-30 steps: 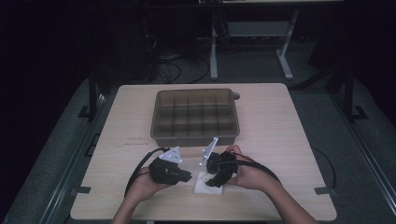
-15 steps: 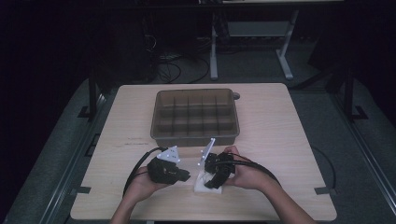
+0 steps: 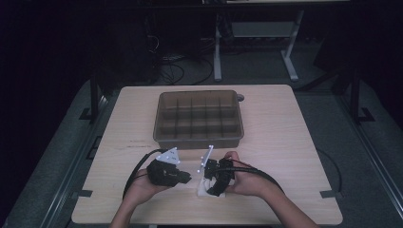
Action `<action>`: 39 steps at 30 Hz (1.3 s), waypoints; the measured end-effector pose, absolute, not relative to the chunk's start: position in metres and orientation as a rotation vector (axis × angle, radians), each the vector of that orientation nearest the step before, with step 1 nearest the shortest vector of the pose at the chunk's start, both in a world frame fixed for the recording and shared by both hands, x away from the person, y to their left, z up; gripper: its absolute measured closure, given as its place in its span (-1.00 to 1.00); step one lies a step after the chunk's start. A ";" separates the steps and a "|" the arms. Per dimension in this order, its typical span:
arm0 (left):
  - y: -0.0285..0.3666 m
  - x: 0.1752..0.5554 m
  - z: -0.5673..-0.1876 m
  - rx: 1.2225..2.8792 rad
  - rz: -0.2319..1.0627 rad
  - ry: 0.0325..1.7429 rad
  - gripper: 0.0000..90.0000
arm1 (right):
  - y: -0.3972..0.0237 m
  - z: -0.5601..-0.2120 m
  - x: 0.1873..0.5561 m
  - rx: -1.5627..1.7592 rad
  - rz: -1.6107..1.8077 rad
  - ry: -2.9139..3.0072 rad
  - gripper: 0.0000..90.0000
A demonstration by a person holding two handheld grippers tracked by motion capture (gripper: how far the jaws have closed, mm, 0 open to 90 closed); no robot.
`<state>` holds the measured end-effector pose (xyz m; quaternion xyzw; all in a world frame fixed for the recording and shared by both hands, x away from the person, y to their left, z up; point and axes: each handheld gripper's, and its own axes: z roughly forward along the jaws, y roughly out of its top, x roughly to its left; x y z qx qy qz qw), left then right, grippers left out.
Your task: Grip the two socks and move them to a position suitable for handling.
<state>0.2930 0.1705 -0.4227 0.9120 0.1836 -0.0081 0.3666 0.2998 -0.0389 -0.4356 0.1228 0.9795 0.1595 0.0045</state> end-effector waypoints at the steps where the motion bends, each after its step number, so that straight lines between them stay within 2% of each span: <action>1: 0.171 0.293 -0.423 2.341 -0.020 0.476 0.80 | -0.038 -0.436 0.299 0.374 0.489 3.063 -0.16; 7: 0.177 0.294 -0.421 2.333 -0.008 0.489 0.80 | -0.035 -0.437 0.297 0.366 0.465 3.044 -0.11; 22: 0.187 0.295 -0.416 2.323 0.028 0.521 0.75 | -0.032 -0.434 0.309 0.381 0.419 3.044 0.44; 39: 0.199 0.298 -0.418 2.337 0.042 0.578 0.56 | -0.035 -0.432 0.318 0.369 0.432 3.094 0.55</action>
